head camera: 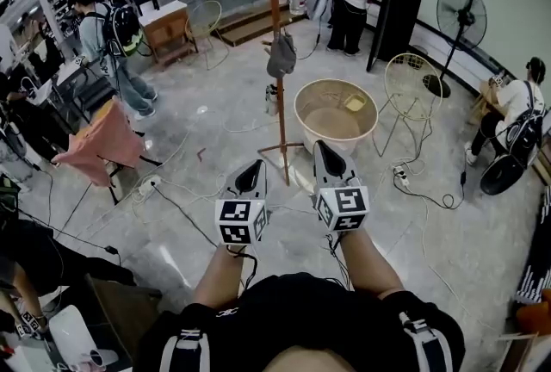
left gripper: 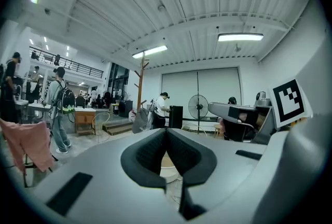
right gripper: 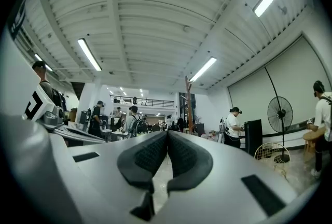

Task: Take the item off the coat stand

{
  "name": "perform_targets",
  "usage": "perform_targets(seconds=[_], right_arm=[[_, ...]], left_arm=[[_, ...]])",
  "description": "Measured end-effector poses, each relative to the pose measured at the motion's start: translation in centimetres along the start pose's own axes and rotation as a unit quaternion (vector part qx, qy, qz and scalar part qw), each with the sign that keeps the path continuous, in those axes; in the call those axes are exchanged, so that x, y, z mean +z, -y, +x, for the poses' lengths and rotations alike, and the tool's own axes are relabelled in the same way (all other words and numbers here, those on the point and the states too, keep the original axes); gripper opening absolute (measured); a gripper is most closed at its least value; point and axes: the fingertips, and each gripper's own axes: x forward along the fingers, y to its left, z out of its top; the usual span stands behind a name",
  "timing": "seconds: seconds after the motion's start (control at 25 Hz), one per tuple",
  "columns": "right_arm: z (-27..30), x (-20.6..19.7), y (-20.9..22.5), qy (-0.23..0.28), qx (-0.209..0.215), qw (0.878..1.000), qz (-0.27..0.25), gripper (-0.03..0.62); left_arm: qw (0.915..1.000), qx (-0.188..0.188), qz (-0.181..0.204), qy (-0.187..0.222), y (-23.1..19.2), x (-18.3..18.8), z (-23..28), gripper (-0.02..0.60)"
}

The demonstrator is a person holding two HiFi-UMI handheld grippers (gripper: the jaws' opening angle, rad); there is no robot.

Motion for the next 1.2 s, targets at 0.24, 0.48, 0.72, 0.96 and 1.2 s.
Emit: perform_targets(seconds=[0.24,0.48,0.72,0.96,1.2], right_arm=[[0.8,-0.3,-0.5,0.002,-0.019,1.0,0.0,0.016],[1.8,-1.0,0.2,0.003,-0.037,0.999,0.005,0.015],[4.7,-3.0,1.3,-0.002,-0.034,0.999,0.004,0.015],[9.4,-4.2,4.9,-0.003,-0.029,1.0,0.011,0.016],[17.0,-4.2,9.9,0.003,-0.018,1.0,0.016,0.016]], left_arm=[[0.9999,-0.012,0.002,0.0,-1.5,-0.3,0.0,0.017],[0.9997,-0.023,0.003,-0.011,-2.5,-1.5,1.1,0.017],[0.9995,-0.028,0.002,-0.013,-3.3,-2.7,3.9,0.017],[0.9997,-0.016,0.006,-0.019,-4.9,-2.7,9.6,0.017],[0.9998,0.005,0.009,-0.018,-7.6,-0.7,18.0,0.017]])
